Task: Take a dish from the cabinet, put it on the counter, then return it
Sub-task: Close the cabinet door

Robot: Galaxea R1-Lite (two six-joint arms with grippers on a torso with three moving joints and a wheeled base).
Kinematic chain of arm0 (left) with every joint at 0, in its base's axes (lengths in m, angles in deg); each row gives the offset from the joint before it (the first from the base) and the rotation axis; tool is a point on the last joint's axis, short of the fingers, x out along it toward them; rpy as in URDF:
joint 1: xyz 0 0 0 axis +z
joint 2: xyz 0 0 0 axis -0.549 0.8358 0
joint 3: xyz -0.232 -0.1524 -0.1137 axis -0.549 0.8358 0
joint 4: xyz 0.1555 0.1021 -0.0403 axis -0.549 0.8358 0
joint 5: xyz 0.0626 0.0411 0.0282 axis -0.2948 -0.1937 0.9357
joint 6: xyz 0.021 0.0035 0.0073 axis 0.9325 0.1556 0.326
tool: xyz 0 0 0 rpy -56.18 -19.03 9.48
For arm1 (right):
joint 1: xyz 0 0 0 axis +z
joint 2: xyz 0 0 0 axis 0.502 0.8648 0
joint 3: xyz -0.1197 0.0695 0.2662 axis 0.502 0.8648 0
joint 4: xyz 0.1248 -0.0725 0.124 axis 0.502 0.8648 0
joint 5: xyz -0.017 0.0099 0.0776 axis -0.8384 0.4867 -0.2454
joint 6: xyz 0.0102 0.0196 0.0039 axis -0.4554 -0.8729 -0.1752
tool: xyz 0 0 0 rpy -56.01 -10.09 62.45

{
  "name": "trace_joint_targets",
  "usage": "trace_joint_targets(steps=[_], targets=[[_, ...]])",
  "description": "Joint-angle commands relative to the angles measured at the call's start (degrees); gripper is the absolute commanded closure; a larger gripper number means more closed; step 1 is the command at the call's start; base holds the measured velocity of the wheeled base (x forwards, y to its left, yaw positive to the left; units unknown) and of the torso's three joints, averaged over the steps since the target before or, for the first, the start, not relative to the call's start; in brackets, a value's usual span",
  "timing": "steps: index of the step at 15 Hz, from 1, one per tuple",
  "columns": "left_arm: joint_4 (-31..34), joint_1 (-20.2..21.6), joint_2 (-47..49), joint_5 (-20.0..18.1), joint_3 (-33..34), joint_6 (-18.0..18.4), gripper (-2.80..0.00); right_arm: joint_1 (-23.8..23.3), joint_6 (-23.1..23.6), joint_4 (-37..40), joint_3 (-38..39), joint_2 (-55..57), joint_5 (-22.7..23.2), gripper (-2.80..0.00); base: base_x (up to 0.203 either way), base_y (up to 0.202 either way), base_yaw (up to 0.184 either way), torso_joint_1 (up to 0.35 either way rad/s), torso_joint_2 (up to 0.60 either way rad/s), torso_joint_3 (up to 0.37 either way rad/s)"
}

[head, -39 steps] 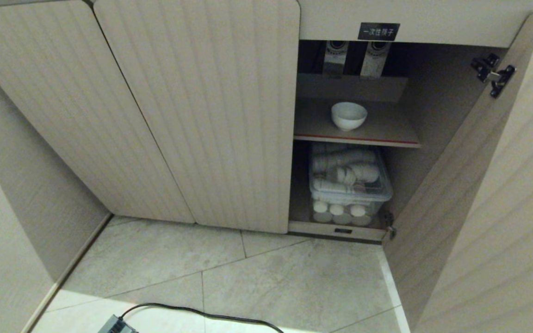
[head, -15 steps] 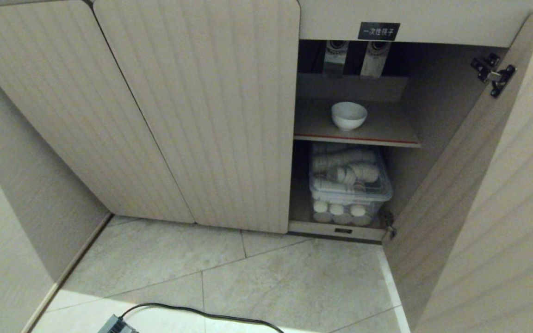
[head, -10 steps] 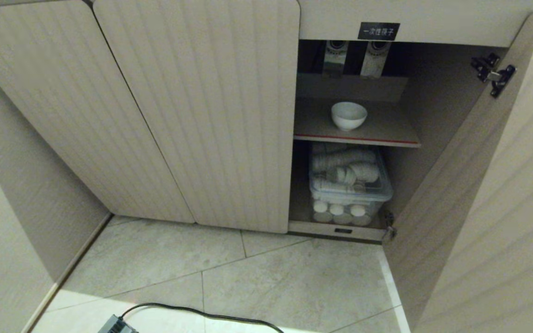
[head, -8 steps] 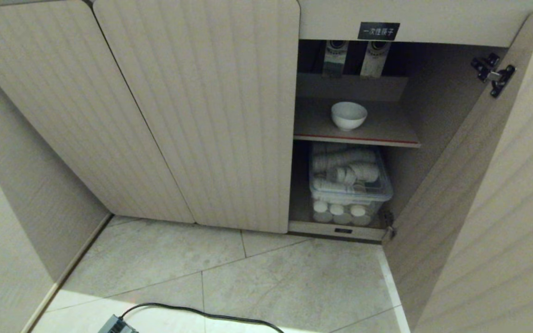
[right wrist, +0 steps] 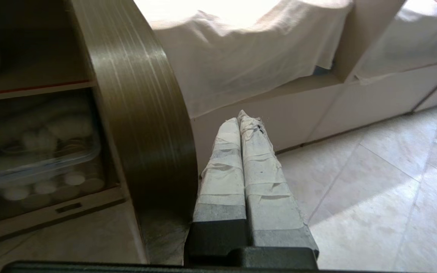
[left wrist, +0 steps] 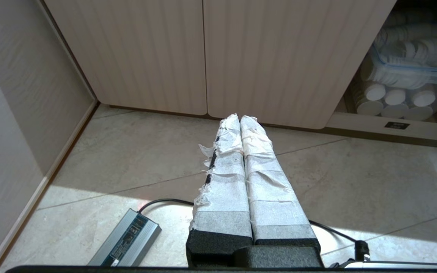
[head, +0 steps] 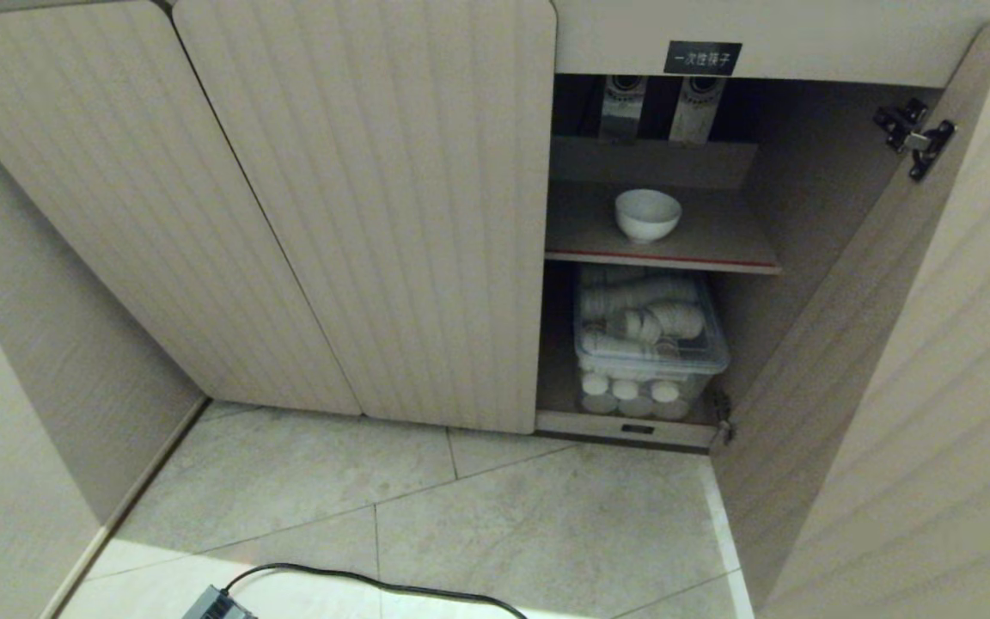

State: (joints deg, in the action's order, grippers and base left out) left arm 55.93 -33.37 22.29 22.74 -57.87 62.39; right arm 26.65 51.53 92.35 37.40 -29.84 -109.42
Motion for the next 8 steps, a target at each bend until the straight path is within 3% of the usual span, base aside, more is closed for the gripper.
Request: trace_joint_targets(steps=[1,8], targets=[[-0.05,-0.01,-0.02,0.06,-0.06,-0.05,0.0,2.88,-0.01,0.0,-0.03,-1.09,1.12,0.0,0.0,0.0,0.0,0.0,0.0,0.0],[-0.05,-0.01,-0.02,0.06,0.02,-0.05,0.0,10.89,0.06,4.11,0.06,-4.28,4.22,0.0,0.0,0.0,0.0,0.0,0.0,0.0]])
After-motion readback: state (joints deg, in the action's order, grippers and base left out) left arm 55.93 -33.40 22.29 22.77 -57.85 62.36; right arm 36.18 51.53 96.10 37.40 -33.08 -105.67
